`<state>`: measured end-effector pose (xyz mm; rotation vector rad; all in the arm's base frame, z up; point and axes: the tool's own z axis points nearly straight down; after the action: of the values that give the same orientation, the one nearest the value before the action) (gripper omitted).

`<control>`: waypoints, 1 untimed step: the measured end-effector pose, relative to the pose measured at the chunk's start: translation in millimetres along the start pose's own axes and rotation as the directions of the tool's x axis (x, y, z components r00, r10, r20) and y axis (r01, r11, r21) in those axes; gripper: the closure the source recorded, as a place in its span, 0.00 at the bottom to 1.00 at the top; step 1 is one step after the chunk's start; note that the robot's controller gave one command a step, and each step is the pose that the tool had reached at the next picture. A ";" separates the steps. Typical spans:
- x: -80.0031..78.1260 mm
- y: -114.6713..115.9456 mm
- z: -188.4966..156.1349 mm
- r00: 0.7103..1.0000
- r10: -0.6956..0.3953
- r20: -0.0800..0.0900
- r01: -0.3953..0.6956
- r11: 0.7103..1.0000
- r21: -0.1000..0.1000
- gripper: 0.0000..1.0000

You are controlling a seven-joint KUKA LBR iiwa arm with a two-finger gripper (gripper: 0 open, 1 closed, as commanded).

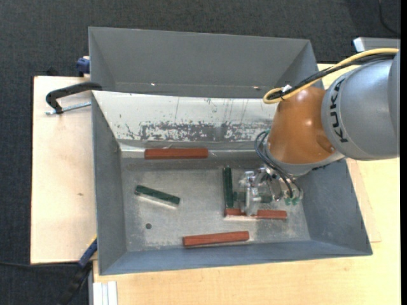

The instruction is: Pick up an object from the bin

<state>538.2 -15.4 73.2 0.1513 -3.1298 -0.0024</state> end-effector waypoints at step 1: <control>-1.3 0.1 2.1 1.000 0.000 0.011 0.000 1.000 0.001 0.00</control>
Offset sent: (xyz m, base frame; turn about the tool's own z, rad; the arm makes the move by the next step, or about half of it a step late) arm 0.0000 0.0000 0.0000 0.0000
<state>539.5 -15.2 71.1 0.1511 -3.1405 -0.0013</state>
